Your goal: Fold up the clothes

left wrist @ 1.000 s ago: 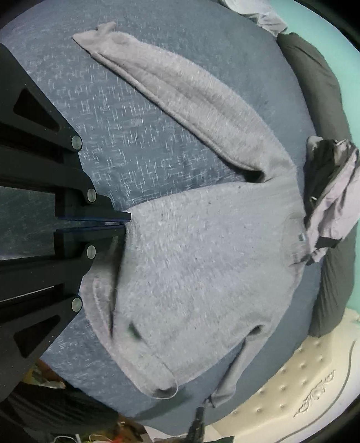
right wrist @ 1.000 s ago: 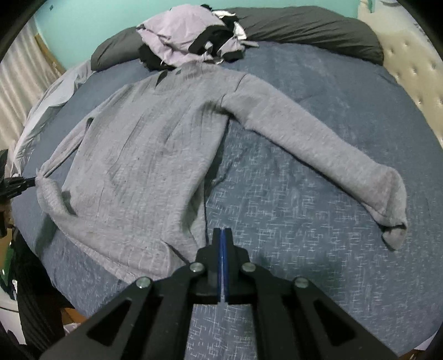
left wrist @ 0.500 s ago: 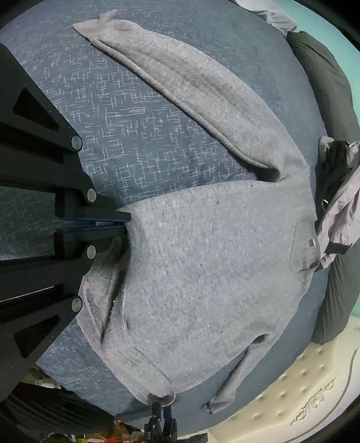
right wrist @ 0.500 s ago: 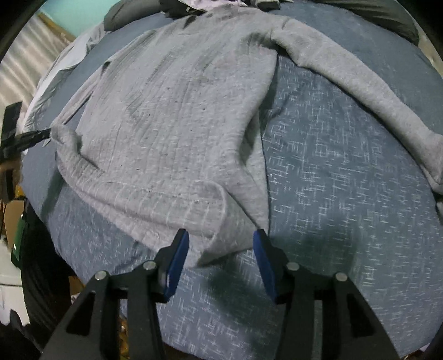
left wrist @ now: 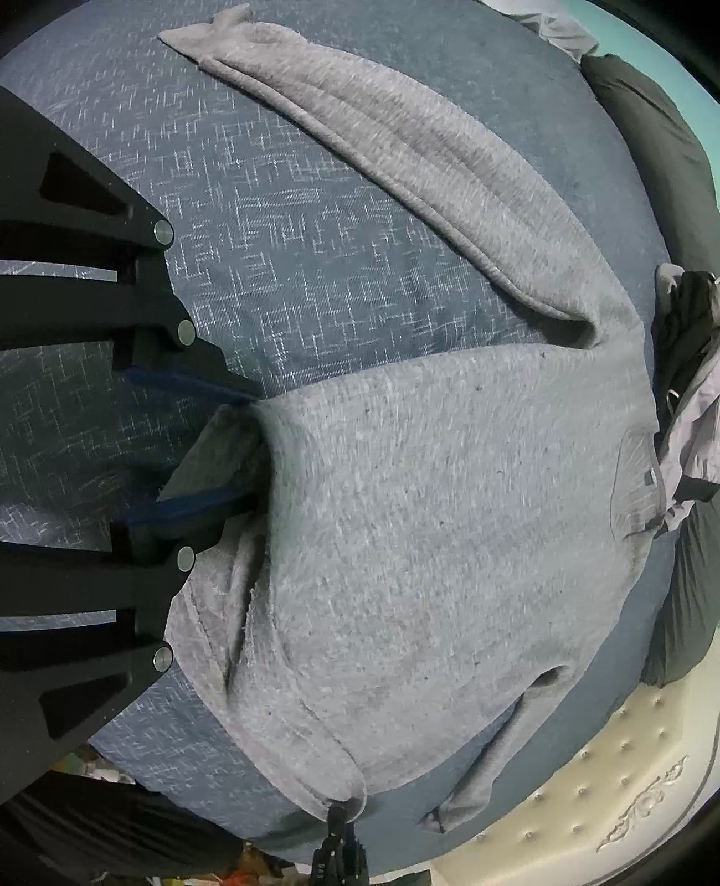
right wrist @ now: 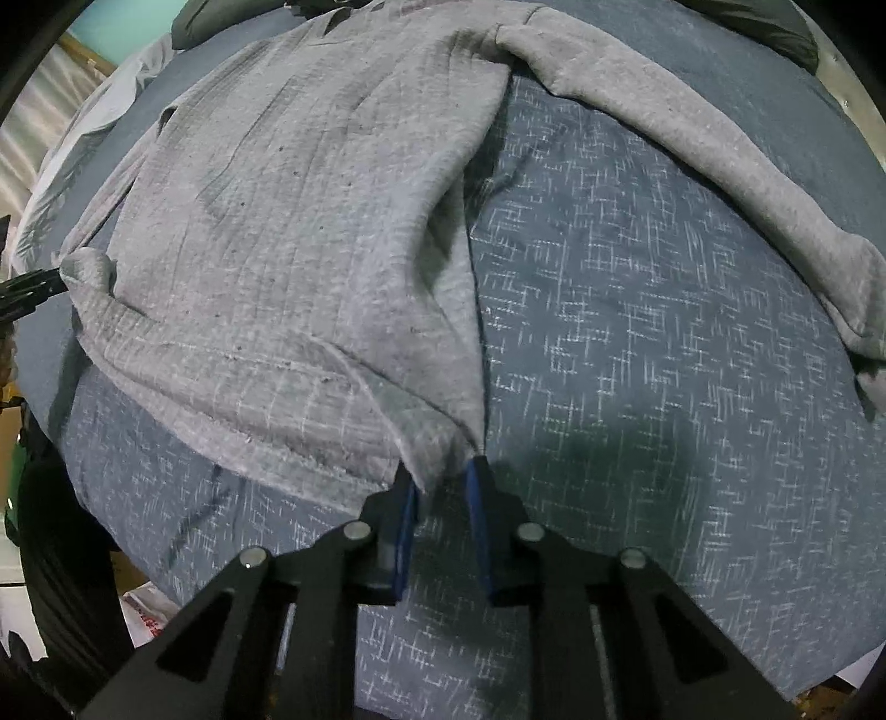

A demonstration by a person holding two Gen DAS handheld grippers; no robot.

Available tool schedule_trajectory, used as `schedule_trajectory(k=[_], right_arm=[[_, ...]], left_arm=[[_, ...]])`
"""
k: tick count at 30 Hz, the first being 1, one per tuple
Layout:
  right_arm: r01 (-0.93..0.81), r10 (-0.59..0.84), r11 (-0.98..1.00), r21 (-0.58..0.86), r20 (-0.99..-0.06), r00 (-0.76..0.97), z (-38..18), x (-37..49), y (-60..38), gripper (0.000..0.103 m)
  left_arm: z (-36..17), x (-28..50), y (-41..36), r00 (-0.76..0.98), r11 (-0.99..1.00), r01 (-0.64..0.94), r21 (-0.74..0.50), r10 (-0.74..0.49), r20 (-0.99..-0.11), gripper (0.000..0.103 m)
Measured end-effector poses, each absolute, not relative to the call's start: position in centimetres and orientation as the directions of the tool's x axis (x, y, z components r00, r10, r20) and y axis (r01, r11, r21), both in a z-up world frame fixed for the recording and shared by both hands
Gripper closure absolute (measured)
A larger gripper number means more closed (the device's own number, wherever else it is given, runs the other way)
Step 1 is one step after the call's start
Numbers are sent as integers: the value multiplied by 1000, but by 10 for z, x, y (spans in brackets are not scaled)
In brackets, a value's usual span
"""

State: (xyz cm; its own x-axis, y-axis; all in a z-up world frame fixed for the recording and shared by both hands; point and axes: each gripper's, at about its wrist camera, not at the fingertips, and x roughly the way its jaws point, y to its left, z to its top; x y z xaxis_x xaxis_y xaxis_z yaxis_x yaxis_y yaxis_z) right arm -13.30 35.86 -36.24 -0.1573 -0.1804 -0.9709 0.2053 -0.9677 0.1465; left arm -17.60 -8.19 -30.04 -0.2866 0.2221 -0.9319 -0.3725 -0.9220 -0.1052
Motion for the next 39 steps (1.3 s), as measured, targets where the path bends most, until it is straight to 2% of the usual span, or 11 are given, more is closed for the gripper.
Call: schedule_trajectory(k=[5,9,10,11,12,14,15,18,25,31,39], right_arm=[[201,-185,-968,153,-971,-149,-366,-133,358,85],[173,-187,-972,159,-970,-155,-369,-135,362,85],[168,-189,-972,163,-970,-153,-370,-136,363,85],[173,-187,-972,160,-971,-152,-372,-135,363,85],[183,-182,-971,154,-972,-150,-373,-135,362,85],[207,-171,-969,138,-974,-151,-373,-132,361,86],[216,-169,-967,133,-974,-154,-373,-130,361,94],[219,-177,-967,133,-965,-192,-359,-123,368,100],[263,-163,-961,91,-950,-268,-310,-101,388,101],[277,-161,-958,73,-936,-312,-269,-80,406,101],[297,-152,-953,64,-948,-281,-281,-60,399,101]], left_arm=[[-303,-185,-86,-312,-936,-345,-72,187,-931,64],[-308,-191,-89,-297,-937,-339,-90,197,-935,66],[-309,-191,-88,-291,-933,-347,-93,201,-935,72],[-310,-191,-86,-288,-930,-356,-91,201,-936,93],[-310,-189,-85,-289,-928,-365,-77,192,-938,100],[-307,-186,-82,-291,-922,-382,-59,181,-940,100],[-305,-183,-82,-291,-920,-390,-51,175,-940,100],[-288,-175,-85,-302,-913,-409,-9,144,-942,100],[-243,-143,-101,-307,-889,-450,81,69,-949,100],[-230,-111,-114,-296,-893,-445,64,79,-952,100],[-241,-71,-111,-267,-888,-458,38,96,-959,100]])
